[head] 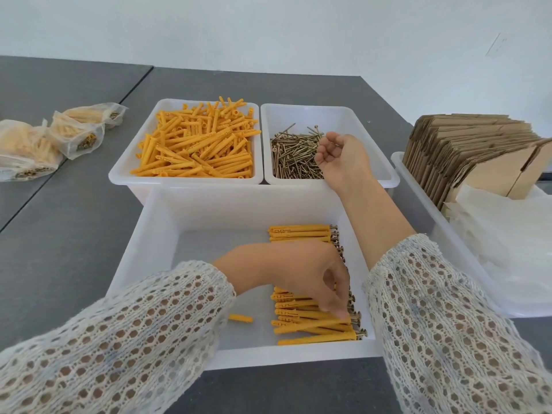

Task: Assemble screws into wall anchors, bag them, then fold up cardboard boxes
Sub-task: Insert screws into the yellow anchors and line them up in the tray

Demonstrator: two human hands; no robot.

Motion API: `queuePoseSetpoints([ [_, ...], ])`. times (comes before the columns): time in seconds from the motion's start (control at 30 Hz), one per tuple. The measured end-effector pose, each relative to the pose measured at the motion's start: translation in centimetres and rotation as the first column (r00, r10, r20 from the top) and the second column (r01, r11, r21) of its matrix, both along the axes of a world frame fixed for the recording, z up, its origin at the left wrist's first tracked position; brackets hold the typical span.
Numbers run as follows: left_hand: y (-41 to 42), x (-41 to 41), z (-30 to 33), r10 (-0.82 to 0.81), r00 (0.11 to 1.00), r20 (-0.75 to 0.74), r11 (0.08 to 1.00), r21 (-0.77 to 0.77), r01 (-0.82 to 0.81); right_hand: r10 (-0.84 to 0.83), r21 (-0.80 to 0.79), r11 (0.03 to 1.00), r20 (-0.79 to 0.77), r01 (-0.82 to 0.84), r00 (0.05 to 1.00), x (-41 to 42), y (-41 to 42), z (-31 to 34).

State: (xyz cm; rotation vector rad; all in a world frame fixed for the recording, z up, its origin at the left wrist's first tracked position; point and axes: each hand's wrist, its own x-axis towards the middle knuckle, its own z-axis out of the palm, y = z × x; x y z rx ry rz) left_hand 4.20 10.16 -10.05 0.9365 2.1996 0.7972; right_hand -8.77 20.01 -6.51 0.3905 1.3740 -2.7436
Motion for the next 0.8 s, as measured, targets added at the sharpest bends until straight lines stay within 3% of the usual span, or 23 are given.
queuePoseSetpoints([
  [0.1, -0.6, -1.1, 0.6, 0.192, 0.973, -0.129, 0.975, 0.138, -0.174, -0.009, 0.067, 0.998, -0.005, 0.009, 1.000, -0.4, -0.2, -0.1],
  [0.17, -1.5, -2.0, 1.5, 0.385, 0.896, -0.220, 0.897, 0.319, -0.307, -0.022, 0.351, 0.935, -0.067, 0.044, 0.997, -0.8, -0.3, -0.5],
  [0.2, -2.2, -2.5, 1.9, 0.480, 0.840, -0.252, 0.838, 0.415, -0.354, -0.002, 0.588, 0.805, -0.136, 0.082, 0.991, -0.9, -0.3, -0.8],
  [0.27, -3.8, -3.4, 2.3, 0.635, 0.686, -0.356, 0.740, 0.534, -0.408, 0.120, 0.900, 0.396, -0.249, 0.184, 0.961, -1.1, -0.2, -1.7],
  [0.37, -6.4, -4.7, 2.2, 0.703, 0.381, -0.601, 0.702, 0.496, -0.511, 0.332, 0.991, -0.032, -0.111, 0.129, 0.937, -0.9, -0.9, -2.4],
  [0.43, -8.3, -5.4, 1.8, 0.646, 0.230, -0.728, 0.673, 0.402, -0.621, 0.336, 0.954, -0.299, 0.109, -0.004, 0.935, -0.8, -1.7, -2.2],
  [0.47, -9.1, -5.8, 1.4, 0.604, 0.187, -0.775, 0.650, 0.343, -0.679, 0.300, 0.922, -0.380, 0.197, -0.072, 0.933, -0.7, -2.0, -1.9],
  [0.57, -10.7, -6.4, 0.5, 0.559, 0.128, -0.819, 0.502, 0.212, -0.838, 0.227, 0.870, -0.454, 0.321, -0.192, 0.919, -0.6, -2.2, -1.4],
  [0.63, -11.0, -6.7, 0.5, 0.596, 0.164, -0.786, 0.418, 0.128, -0.899, 0.222, 0.858, -0.458, 0.366, -0.235, 0.904, -0.8, -2.2, -1.3],
  [0.8, -11.4, -7.1, 0.7, 0.617, 0.316, -0.721, 0.433, -0.024, -0.901, 0.237, 0.838, -0.442, 0.453, -0.320, 0.860, -1.5, -2.4, -1.5],
])
